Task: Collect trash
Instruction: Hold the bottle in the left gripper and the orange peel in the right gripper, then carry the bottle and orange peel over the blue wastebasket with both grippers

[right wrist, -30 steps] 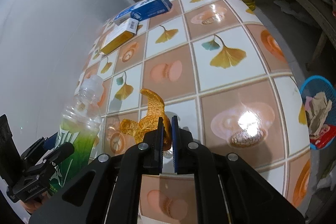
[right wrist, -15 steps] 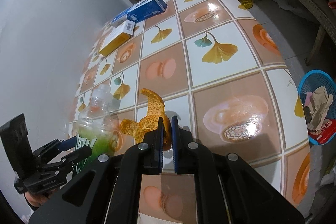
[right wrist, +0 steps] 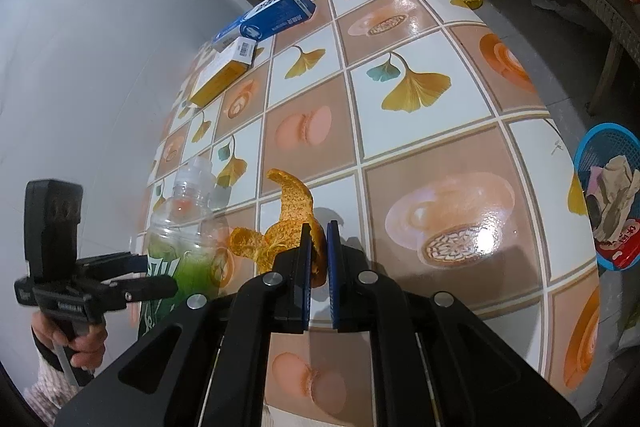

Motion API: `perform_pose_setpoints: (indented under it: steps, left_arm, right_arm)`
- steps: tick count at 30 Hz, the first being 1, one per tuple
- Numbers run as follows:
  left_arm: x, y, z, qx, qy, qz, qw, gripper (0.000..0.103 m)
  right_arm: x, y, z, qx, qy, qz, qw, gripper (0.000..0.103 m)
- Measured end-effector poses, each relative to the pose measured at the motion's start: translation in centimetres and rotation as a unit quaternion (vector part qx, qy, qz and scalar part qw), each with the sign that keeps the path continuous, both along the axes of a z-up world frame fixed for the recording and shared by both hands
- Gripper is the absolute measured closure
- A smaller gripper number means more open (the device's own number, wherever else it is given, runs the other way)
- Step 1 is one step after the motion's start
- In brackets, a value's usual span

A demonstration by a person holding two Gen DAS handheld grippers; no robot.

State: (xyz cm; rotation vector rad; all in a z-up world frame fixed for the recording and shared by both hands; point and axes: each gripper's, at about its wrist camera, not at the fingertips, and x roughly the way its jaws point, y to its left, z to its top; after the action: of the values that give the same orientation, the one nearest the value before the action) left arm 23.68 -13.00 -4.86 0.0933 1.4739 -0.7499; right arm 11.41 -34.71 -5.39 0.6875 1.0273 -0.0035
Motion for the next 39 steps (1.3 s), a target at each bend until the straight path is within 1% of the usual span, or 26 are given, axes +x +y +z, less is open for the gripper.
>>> perform_pose_setpoints:
  steps: [6,13,15,17,20,23,27,32,35,39]
  left_arm:
    - [1.9,-1.1,-1.2,0.024,0.017,-0.001,0.9996,0.025]
    - [2.3,-2.9,-2.1,0.034,0.023,-0.015,0.9991,0.025]
    - [2.4,-3.3,-2.3,0.03,0.028,-0.02,0.999,0.03]
    - [2.4,-3.9,-2.4,0.021,0.032,-0.024,0.999,0.037]
    - [2.3,-4.1,-2.0,0.026,0.009,-0.023,0.9994,0.037]
    - [2.0,-3.8,-1.6,0.014,0.007,-0.016,0.9998,0.037]
    - [1.3,-2.9,0.1,-0.006,-0.015,-0.011,0.9998,0.037]
    - [-0.2,-1.8,2.9,-0.044,-0.047,-0.005,0.9979,0.038]
    - [-1.5,-1.4,5.2,-0.063,-0.088,-0.009,0.9941,0.038]
    - [-3.3,-1.2,8.9,-0.094,-0.137,-0.023,0.9859,0.038]
  right_arm:
    - [0.0,-0.3,0.0,0.002,0.0,-0.001,1.0,0.095]
    - [0.3,-0.7,-0.5,0.006,0.006,-0.001,1.0,0.095]
    - [0.4,-0.7,-0.6,0.007,0.007,-0.001,1.0,0.095]
    - [0.5,-0.7,-0.6,0.007,0.007,-0.001,1.0,0.095]
    - [0.6,-0.7,-0.5,0.006,0.006,-0.001,1.0,0.095]
    - [0.6,-0.7,-0.5,0.006,0.006,-0.001,1.0,0.095]
    - [0.6,-0.6,-0.5,0.007,0.006,-0.001,1.0,0.095]
    - [0.3,-1.1,-0.1,0.012,-0.006,-0.004,1.0,0.095]
    - [-0.2,-1.3,0.5,0.018,-0.018,-0.003,1.0,0.095]
    - [-1.2,-1.9,1.7,0.032,-0.039,-0.008,0.999,0.095]
